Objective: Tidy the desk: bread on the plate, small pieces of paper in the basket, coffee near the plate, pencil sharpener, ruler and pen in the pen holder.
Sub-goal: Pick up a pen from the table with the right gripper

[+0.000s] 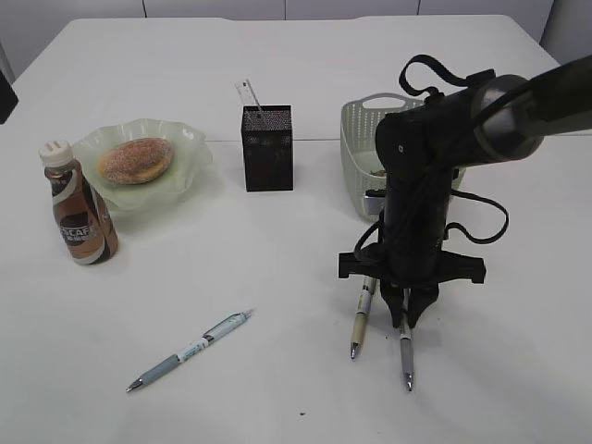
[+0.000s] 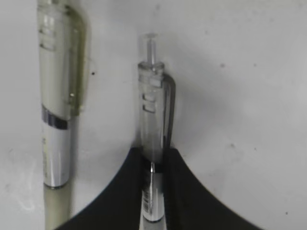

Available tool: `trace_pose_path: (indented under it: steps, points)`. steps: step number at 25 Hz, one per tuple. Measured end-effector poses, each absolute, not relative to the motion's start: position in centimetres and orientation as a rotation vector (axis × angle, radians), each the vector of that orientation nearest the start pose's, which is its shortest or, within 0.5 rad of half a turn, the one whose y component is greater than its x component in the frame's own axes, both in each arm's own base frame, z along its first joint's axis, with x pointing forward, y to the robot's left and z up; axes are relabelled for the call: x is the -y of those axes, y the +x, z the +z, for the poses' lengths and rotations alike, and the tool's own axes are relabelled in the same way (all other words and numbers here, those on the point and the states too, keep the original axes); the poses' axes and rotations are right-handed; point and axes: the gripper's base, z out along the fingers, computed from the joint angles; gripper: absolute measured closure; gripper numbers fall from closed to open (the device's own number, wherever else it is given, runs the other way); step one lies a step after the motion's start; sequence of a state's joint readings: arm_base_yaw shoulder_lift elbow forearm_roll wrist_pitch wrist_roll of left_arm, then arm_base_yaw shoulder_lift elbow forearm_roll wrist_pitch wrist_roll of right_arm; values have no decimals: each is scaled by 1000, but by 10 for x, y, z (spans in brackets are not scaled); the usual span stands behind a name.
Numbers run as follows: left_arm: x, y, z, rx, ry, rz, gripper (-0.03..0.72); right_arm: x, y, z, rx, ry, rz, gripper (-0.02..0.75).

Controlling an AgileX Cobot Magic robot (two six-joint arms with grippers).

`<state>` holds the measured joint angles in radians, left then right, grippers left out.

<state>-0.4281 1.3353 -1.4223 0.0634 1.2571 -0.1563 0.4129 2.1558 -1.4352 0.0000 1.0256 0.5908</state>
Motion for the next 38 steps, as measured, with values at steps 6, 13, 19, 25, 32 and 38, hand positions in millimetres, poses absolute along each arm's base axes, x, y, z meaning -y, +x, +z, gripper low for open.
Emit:
trace_pose_path:
  steps: [6, 13, 19, 25, 32, 38]
  points:
    - [102, 236, 391, -2628, 366, -105, 318, -159, 362, 116, -3217, 2, -45, 677]
    - [102, 236, 391, -2628, 366, -105, 318, -162, 363, 116, -3196, -351, 16, 677]
    - [102, 236, 391, -2628, 366, -105, 318, -165, 368, 131, -3061, -566, 68, 678]
    - [102, 236, 391, -2628, 366, -105, 318, -165, 366, 172, -2846, -625, 141, 678]
    - [102, 236, 391, -2628, 366, -105, 318, -155, 336, 185, -2629, -657, 216, 678]
    - [102, 236, 391, -2628, 366, -105, 318, -142, 315, 201, -2320, -524, 238, 678]
